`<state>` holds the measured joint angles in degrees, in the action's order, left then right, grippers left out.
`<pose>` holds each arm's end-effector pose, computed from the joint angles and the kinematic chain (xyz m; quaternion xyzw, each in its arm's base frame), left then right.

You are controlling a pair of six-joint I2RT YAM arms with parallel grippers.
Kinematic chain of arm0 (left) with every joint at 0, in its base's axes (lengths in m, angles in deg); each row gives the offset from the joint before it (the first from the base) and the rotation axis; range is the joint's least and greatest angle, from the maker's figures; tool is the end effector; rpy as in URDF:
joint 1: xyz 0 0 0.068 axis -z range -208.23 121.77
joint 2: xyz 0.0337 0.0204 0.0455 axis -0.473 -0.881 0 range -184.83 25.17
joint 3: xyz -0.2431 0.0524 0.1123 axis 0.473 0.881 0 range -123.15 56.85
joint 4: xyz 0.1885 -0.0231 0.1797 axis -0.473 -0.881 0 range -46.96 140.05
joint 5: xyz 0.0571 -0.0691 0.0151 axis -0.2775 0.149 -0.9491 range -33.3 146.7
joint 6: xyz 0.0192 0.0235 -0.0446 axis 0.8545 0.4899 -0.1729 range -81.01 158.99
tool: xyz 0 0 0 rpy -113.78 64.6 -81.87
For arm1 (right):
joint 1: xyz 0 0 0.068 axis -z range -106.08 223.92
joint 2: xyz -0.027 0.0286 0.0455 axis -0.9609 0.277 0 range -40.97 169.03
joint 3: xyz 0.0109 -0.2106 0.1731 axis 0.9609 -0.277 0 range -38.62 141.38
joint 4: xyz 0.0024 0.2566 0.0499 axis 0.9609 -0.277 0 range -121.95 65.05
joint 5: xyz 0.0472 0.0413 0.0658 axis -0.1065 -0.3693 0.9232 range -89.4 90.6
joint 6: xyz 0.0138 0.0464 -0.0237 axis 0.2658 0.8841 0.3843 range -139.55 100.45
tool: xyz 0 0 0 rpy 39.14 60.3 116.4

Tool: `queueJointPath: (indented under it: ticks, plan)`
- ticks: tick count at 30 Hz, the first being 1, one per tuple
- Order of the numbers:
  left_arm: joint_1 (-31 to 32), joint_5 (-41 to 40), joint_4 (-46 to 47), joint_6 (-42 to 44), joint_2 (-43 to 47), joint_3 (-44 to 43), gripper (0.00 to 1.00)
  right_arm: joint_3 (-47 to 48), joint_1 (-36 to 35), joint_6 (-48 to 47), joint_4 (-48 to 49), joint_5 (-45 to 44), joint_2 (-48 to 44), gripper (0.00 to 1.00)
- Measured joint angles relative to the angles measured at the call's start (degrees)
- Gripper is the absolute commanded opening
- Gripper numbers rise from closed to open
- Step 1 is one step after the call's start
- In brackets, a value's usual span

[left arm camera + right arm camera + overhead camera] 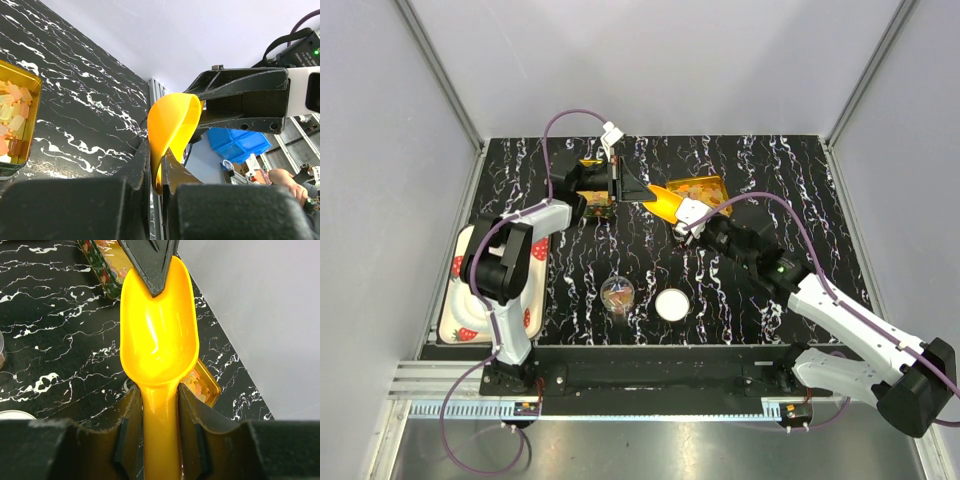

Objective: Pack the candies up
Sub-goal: Adjust the spatula, then move the storage box to the center of the board.

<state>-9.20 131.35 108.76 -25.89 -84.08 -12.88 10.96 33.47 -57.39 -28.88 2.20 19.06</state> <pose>0.3793 -0.1671 0.2805 0.2758 0.6168 -0.6945 0.2472 0.1867 0.1603 0.3296 -0.5053 0.6073 0.0250 0.6126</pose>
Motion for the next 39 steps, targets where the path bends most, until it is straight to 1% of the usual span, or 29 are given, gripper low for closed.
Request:
queueJointPath:
  ticks: [1,2,3,5,6,7,9,11,12,14,15,17,20,21,22,25,30,35,39]
  plan:
    - [0.0,0.0,-0.2,0.1,0.0,0.0,0.01,0.0,0.0,0.0,0.0,0.0,0.0,0.0]
    - [0.0,0.0,-0.2,0.2,0.0,0.0,0.05,0.0,0.0,-0.1,0.0,0.0,0.0,0.0]
    - [0.0,0.0,-0.3,0.2,0.0,0.0,0.19,0.0,0.0,-0.2,0.0,0.0,0.0,0.0]
    - [0.0,0.0,-0.5,0.5,0.0,0.0,0.26,0.0,0.0,-0.3,-0.1,0.0,0.0,0.0]
    - [0.0,0.0,-0.9,0.1,0.0,0.0,0.34,0.0,0.0,-0.2,-0.2,0.0,0.0,0.0]
    - [0.0,0.2,-1.0,0.3,0.0,0.0,0.39,-0.1,0.0,-0.3,-0.2,0.0,0.0,0.0]
    - [0.4,0.5,-3.2,1.3,0.3,0.0,0.4,-0.2,0.0,-0.4,-0.3,-0.5,0.0,0.0]
    - [0.8,0.6,-8.2,4.7,1.0,-0.1,0.45,-0.2,0.0,-0.8,-0.3,-1.1,0.0,0.0]
    - [0.9,0.4,-13.1,7.5,1.5,-0.5,0.48,-0.2,0.0,-0.9,-0.4,-1.3,0.0,0.0]
    - [1.2,-1.9,-28.4,18.3,2.3,-3.8,0.55,-0.2,0.1,-1.6,-1.3,-2.5,-0.1,0.0]
    - [1.3,-3.8,-35.9,23.9,2.3,-6.3,0.59,-0.2,0.2,-1.8,-1.8,-2.9,-0.1,0.0]
    - [1.3,-8.9,-47.4,32.6,2.9,-9.9,0.69,-0.2,0.5,-2.4,-3.0,-4.3,-0.2,0.0]
    - [1.0,-15.1,-58.0,40.0,4.2,-11.6,0.85,-0.2,1.4,-3.2,-4.9,-6.7,-1.3,0.0]
    - [0.8,-17.2,-60.6,41.7,4.2,-12.1,0.96,-0.2,1.9,-3.3,-5.4,-7.2,-2.0,0.0]
    - [0.7,-19.2,-62.6,43.0,4.2,-12.5,0.99,-0.5,2.4,-3.3,-5.6,-8.1,-2.8,0.0]
    - [0.4,-26.1,-68.9,46.4,4.1,-12.9,0.99,-1.7,4.6,-3.3,-6.1,-9.8,-6.1,0.0]
    - [1.1,-37.0,-76.0,51.3,3.0,-15.5,0.99,-4.4,9.0,-2.6,-6.9,-11.4,-10.6,0.0]
    - [4.9,-51.8,-82.6,55.0,-0.7,-22.1,0.99,-7.2,13.3,-0.7,-8.1,-12.1,-12.8,0.0]
    - [8.1,-60.3,-85.5,55.6,-5.6,-27.6,0.99,-8.2,17.6,0.9,-9.1,-11.6,-14.3,0.0]
